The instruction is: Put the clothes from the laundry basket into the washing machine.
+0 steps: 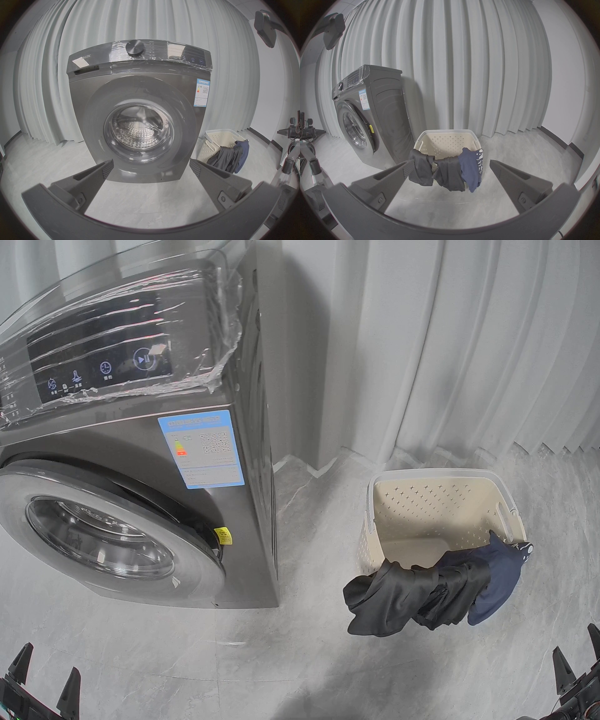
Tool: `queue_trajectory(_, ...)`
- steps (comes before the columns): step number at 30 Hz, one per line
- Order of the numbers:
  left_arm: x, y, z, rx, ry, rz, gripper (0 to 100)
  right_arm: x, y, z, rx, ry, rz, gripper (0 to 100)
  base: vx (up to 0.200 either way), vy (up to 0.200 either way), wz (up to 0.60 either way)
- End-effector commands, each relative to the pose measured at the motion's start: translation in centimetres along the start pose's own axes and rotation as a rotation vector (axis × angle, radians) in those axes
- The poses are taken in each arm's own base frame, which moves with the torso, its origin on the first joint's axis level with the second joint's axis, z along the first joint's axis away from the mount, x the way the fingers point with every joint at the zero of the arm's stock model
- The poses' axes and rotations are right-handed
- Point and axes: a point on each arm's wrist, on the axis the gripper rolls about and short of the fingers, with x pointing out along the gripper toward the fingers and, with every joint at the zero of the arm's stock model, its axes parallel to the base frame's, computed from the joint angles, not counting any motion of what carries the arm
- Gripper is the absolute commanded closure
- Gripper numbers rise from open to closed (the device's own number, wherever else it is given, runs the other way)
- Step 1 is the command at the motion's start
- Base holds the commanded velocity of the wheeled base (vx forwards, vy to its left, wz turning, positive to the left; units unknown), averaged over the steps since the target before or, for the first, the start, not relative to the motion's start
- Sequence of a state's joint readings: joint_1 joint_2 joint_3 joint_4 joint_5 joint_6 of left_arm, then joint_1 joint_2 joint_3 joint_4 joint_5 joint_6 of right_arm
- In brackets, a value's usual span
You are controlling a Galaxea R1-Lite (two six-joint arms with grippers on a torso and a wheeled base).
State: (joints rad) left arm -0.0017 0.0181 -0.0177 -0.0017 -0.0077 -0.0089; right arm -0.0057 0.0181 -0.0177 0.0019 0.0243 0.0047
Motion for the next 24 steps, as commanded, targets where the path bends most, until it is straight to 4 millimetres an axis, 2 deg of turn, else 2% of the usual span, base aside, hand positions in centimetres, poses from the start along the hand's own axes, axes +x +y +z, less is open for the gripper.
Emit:
queue_trajectory(1,0.04,0.00,-0.52,0.000,0.006,0.000,0,0.10,0.00,-0.50,0.000,0.013,0.000,0,0.000,0.000,0.00)
queue_trajectory(12,0.04,0.00,-0.52,0.000,0.006,0.000,0,0.10,0.00,-0.50,0.000,0.013,-0.002,0,0.000,0.000,0.00)
queue_trajectory(18,0.04,0.00,-0.53,0.001,0.007,0.002,0,0.10,0.00,-0.50,0.000,0.013,-0.002,0,-0.200,0.000,0.00)
queue_trajectory(24,0.04,0.01,-0.52,0.000,0.006,0.002,0,0.10,0.00,-0.50,-0.001,0.013,-0.002,0,0.000,0.000,0.00)
